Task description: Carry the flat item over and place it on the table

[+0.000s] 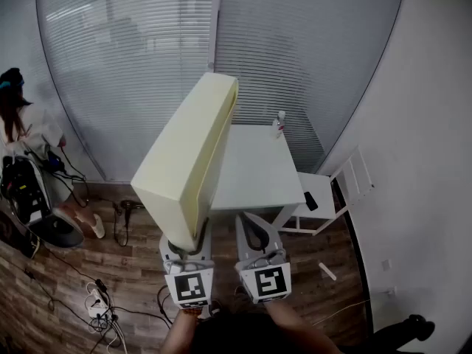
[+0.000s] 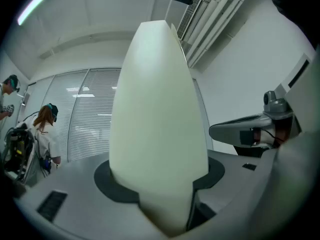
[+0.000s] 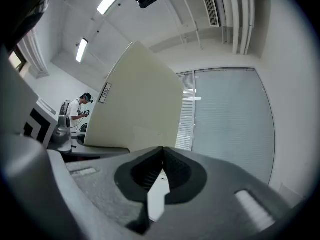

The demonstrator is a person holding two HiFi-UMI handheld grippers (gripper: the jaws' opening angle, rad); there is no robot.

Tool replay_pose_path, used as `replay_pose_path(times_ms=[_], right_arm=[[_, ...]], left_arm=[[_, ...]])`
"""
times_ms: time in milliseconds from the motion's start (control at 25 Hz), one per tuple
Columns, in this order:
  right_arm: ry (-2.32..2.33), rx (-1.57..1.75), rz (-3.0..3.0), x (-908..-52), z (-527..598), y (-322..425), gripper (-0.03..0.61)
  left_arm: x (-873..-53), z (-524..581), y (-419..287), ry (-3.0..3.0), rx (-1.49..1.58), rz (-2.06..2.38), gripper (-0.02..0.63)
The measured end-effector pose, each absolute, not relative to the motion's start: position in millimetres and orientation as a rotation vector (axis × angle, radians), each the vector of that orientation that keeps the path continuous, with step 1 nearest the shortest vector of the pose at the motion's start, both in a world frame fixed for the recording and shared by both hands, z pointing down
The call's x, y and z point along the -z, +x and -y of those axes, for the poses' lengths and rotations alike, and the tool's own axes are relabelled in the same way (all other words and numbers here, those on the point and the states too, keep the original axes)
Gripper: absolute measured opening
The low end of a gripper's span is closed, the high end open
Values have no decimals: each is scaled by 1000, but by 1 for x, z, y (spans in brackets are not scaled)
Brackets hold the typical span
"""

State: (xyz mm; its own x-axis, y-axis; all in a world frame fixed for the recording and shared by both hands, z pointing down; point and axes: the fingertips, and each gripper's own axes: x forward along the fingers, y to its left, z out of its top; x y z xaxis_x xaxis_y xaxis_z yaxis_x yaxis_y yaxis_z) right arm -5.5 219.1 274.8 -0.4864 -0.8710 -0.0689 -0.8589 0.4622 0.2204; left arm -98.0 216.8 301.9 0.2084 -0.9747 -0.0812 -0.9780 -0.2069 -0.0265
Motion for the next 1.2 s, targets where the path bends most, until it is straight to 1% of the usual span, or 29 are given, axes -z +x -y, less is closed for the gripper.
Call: replay_pose_path(times_ms=[400,720,840,1200], right_arm=[[1516,345,2572,-292,-210,-25,0],[1513,330,2584,-301,-175,-33,-1],[1517,312,2582,-305,-160,-27,-1],[1555,274,2555,-321,-97,-5,0]], left_arm=[[-321,-211,-124,-2334,8,-1923,259],[-333,-184,-141,-2337,28,-1964,261],[-334,-175,-140,-2350,15,-2016,261],[-358,-118,-135,-2345,146,-1954,262]])
